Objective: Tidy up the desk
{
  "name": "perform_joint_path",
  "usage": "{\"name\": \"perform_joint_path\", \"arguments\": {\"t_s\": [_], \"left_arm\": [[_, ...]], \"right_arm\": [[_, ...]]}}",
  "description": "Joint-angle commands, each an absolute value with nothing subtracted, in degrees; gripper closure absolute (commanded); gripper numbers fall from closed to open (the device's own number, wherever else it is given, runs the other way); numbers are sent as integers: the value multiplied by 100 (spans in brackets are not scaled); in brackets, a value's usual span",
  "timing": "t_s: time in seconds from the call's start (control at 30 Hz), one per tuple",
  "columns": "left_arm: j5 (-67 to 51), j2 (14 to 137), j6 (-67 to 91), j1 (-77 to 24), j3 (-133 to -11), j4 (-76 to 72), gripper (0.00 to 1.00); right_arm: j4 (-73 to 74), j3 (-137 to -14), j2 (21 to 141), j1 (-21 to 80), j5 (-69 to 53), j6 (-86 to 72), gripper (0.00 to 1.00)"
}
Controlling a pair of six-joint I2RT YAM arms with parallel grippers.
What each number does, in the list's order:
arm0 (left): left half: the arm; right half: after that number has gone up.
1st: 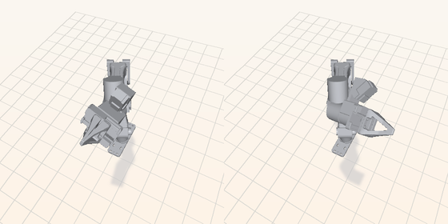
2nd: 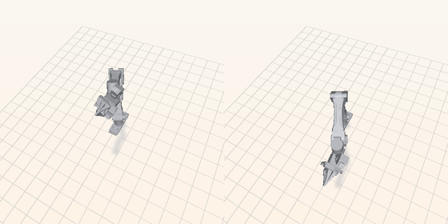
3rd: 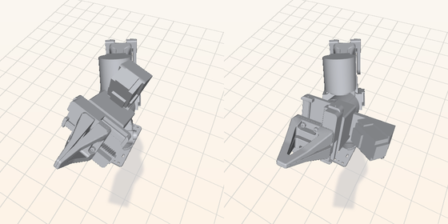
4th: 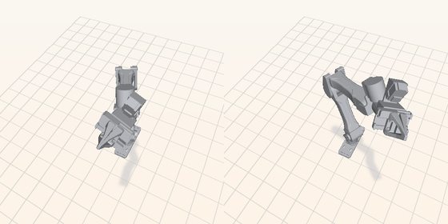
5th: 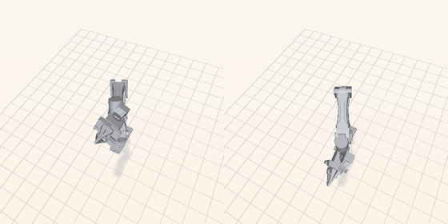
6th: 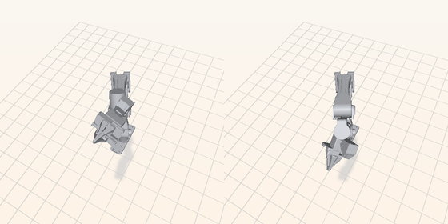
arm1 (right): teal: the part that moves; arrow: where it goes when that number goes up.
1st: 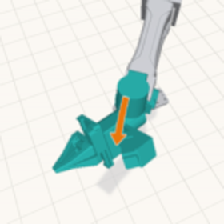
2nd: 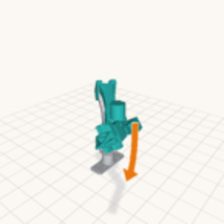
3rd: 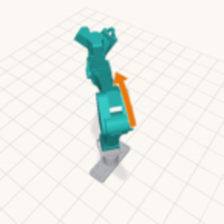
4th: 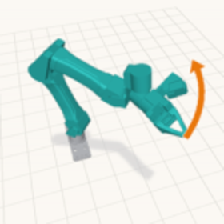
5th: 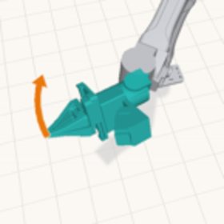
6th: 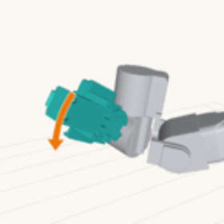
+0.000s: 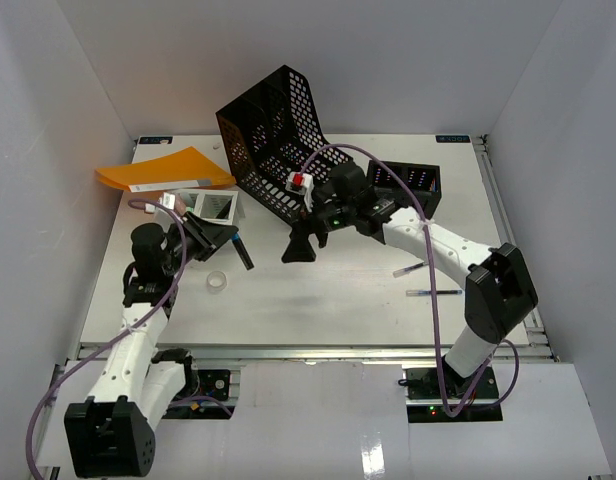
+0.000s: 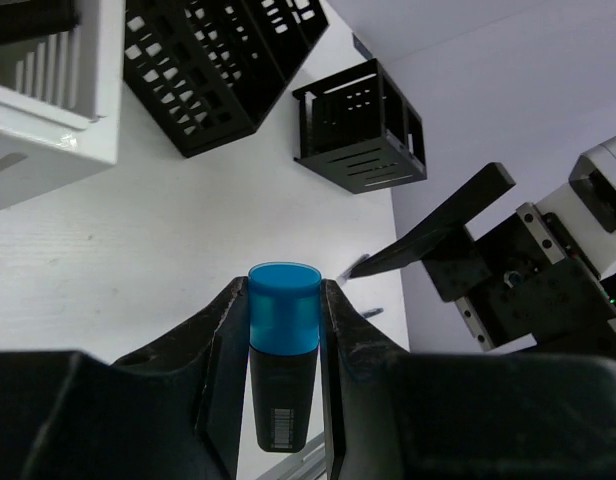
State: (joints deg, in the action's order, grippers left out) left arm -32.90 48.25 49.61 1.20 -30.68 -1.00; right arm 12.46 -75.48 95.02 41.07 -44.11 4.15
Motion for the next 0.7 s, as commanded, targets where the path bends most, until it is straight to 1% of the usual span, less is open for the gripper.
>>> {"name": "perform_joint_path", "arguments": {"t_s": [0.0, 0.1, 0.23, 0.4, 0.47, 0.5, 0.6, 0.67], "left_arm": [[-2953, 5087, 5321, -472, -3377, -731, 100], [-2694, 5255, 5362, -745, -3440, -914, 100], [-2538, 5434, 5373, -993, -3472, -1103, 100], [-2470, 5525, 5378, -1120, -3556, -1214, 100], [-2470, 5560, 5372, -1143, -3591, -1220, 100], [-2468, 5574, 5370, -1153, -3603, -1225, 100], [-2454, 5581, 5377, -1180, -3610, -1259, 100], [-2452, 5576, 5379, -1199, -3612, -1266, 100]], "right_arm": [[290, -7985, 9574, 4579, -3163, -1018, 5], [372, -8163, 9713, 4771, -2505, -1113, 8], [468, -8368, 9851, 4879, -2297, -1272, 14], [553, -8411, 9948, 4967, -1633, -1239, 23], [547, -8411, 10001, 4973, -1608, -1239, 26], [542, -8416, 10027, 4975, -1608, -1243, 29], [527, -8457, 10115, 4994, -1753, -1270, 42], [512, -8494, 10177, 5017, -1902, -1274, 47]]}}
